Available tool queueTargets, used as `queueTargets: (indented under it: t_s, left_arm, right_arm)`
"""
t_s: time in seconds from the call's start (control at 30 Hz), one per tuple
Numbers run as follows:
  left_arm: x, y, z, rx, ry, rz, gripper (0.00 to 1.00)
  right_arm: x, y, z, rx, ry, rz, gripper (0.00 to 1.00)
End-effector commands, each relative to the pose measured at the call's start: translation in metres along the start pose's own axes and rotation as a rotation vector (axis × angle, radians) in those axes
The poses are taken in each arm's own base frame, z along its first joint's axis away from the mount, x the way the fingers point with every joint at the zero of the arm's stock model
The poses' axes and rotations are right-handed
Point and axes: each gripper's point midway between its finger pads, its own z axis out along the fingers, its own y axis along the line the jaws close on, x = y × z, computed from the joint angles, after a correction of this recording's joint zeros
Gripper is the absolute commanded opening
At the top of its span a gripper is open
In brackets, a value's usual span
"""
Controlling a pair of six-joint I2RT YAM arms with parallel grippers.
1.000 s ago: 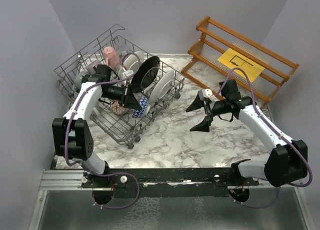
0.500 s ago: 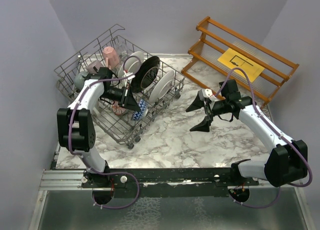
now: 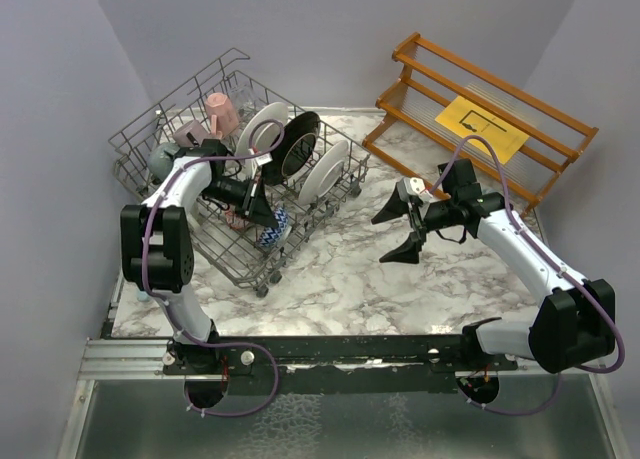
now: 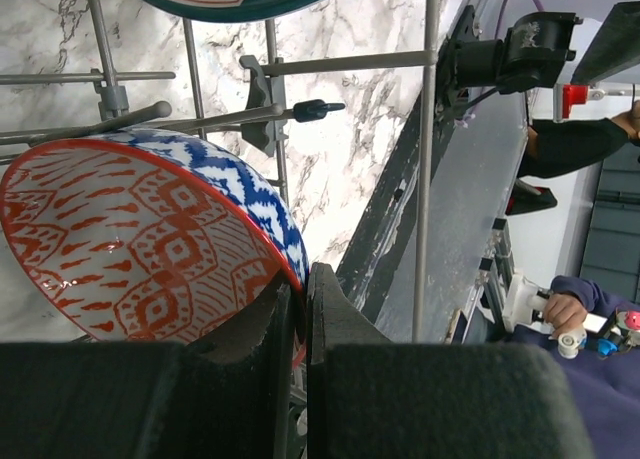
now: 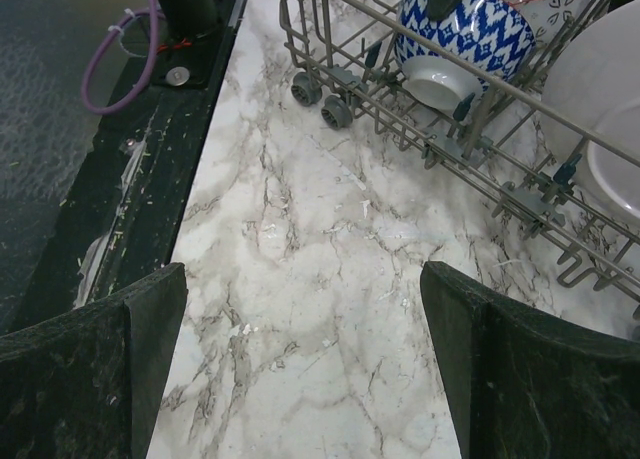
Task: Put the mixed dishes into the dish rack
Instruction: Insert the bowl into the dish rack.
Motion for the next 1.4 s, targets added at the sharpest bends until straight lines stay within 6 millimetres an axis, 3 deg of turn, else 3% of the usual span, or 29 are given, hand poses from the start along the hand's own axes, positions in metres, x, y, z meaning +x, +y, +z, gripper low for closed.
queueTargets:
  t_s: [0.0, 0.17, 0.37, 0.57, 0.7, 0.9, 1.0, 1.2, 1.37]
  left_arm:
    - [-0.015, 0.001, 0.006, 0.031, -0.033, 0.109, 0.04]
    - [-0.018, 0.005, 0.004, -0.007, -0.023, 0.121, 0.13]
    - [-0.023, 0.000, -0.002, -0.056, -0.050, 0.161, 0.33]
    - [-0.034, -0.011, -0.015, -0.149, -0.108, 0.195, 0.38]
    - [-0.051, -0.027, -0.034, -0.245, -0.206, 0.255, 0.41]
    - [-0.059, -0.031, -0.060, -0.430, -0.312, 0.277, 0.42]
    - [-0.065, -0.027, -0.081, -0.576, -0.412, 0.287, 0.42]
    - [-0.063, -0.015, -0.104, -0.724, -0.710, 0.165, 0.59]
    - [-0.070, -0.021, -0.110, -0.670, -0.951, 0.195, 0.58]
  right_arm:
    - [-0.001, -0.001, 0.001, 0.004, 0.002, -0.038, 1.00]
    - [0.000, 0.000, 0.001, 0.003, 0.002, -0.038, 1.00]
    - [0.000, 0.000, 0.000, 0.005, 0.005, -0.041, 1.00]
    - [0.000, 0.001, 0.000, 0.005, 0.007, -0.043, 1.00]
    - [0.000, 0.001, 0.000, 0.005, 0.009, -0.046, 1.00]
    - [0.000, 0.002, 0.000, 0.002, 0.009, -0.049, 1.00]
    - [0.001, 0.003, 0.000, 0.002, 0.012, -0.050, 1.00]
    - [0.005, 0.000, -0.001, 0.013, 0.028, -0.053, 1.00]
    - [0.008, 0.000, -0.001, 0.016, 0.034, -0.048, 1.00]
